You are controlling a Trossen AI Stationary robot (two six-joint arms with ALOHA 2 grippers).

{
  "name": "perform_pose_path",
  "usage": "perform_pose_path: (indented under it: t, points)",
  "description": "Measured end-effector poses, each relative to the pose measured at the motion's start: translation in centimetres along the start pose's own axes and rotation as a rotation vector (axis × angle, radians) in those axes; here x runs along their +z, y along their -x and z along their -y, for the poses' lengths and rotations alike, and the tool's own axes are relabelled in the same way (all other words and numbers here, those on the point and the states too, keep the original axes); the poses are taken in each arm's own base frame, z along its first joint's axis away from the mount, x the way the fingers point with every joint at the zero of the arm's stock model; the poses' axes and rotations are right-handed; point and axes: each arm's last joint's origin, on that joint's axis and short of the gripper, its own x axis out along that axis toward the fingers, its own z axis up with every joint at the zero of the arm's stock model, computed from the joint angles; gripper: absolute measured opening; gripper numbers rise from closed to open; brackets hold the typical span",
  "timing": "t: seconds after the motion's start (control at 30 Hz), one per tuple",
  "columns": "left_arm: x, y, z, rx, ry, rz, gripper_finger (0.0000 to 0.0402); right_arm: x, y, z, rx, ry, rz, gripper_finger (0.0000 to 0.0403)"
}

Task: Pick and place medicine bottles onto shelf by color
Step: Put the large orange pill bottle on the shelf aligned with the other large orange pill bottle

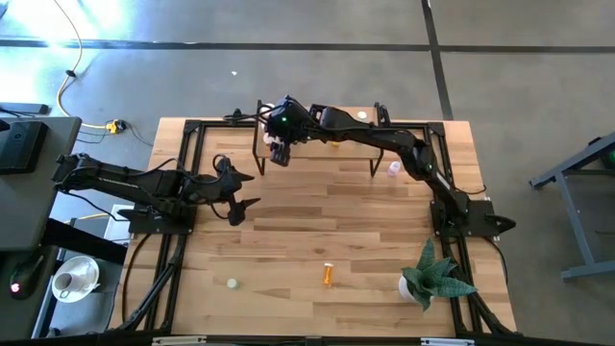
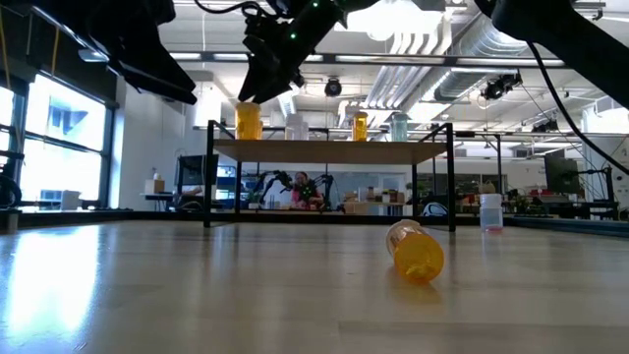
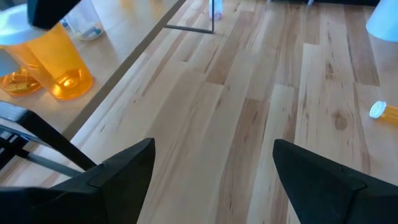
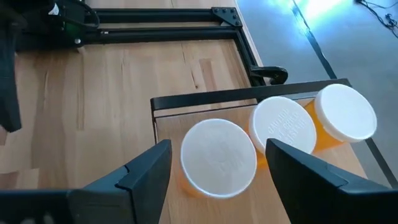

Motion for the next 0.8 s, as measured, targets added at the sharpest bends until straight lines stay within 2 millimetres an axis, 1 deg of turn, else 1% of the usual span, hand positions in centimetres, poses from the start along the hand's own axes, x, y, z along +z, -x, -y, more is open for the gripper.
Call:
perform_pose_path:
  t: [0.2, 0.5, 0.67, 0.8]
  points:
    - [-0.1, 0.0, 0.0, 0.003, -0.005, -0.011, 0.0315, 0.3, 1.3, 0.2, -0.005, -0.001, -0.002, 0.0252]
    - [-0.1, 0.0, 0.0, 0.003, -0.005, -0.011, 0.0315, -0.9, 1.6, 0.0, 0.019, -0.001, -0.133, 0.0252]
    - [-0.1, 0.0, 0.0, 0.002, -0.005, -0.011, 0.0315, -0.9, 1.6, -0.1, 0.037, -0.011, -0.132, 0.0252]
    - [-0.1, 0.0, 0.0, 0.003, -0.005, -0.011, 0.0315, -1.0, 1.3, -0.5, 0.049, -0.007, -0.135, 0.0252]
